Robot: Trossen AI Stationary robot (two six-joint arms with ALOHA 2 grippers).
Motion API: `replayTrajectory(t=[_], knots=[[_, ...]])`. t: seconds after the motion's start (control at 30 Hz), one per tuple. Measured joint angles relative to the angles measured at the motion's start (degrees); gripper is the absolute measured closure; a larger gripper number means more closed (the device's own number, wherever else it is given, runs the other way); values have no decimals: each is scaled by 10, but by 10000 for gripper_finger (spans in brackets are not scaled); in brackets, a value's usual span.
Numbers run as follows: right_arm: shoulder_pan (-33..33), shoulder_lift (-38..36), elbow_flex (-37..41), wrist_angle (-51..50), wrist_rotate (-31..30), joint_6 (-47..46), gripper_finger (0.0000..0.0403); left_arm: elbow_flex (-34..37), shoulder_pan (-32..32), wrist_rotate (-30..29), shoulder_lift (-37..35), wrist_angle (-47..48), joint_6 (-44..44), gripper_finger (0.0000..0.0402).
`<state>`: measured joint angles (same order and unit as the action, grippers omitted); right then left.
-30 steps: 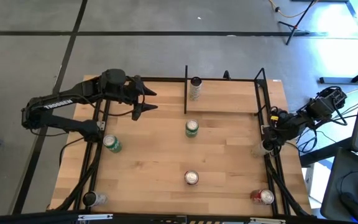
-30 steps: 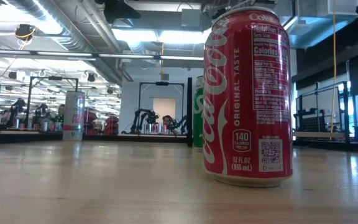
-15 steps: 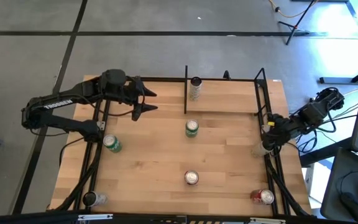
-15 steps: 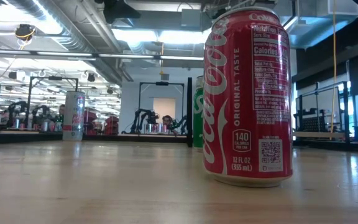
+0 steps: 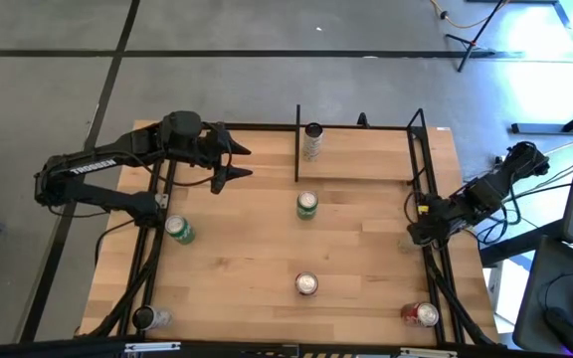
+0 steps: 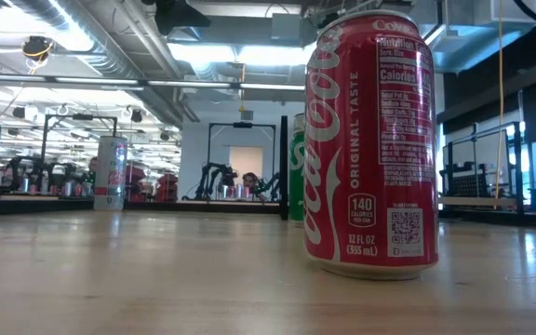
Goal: Place canned beverage on shelf
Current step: Put the white-yellow soda can on the shelf aligned with the other white-yellow soda can
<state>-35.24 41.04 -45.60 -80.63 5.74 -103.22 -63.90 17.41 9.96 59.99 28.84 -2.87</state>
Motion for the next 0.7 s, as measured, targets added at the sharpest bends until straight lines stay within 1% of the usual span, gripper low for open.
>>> replayTrajectory(t=[0.1,0.27,0.3,0.43,0.57,0.63,0.7], knots=[[0,24,1,1,7,0,115,0,0,0,0,0,3,128],[0,50,-5,8,9,0,178,0,0,0,0,0,4,128],[0,55,-8,10,8,0,183,0,0,0,0,0,4,128],[0,88,-27,17,-12,0,183,0,0,0,0,0,3,128],[2,114,-43,16,-14,-17,183,0,0,0,0,0,3,128],[13,131,-54,20,-8,-40,183,0,0,0,0,0,2,128],[28,149,-64,34,-11,-42,183,0,0,0,0,0,-1,128]])
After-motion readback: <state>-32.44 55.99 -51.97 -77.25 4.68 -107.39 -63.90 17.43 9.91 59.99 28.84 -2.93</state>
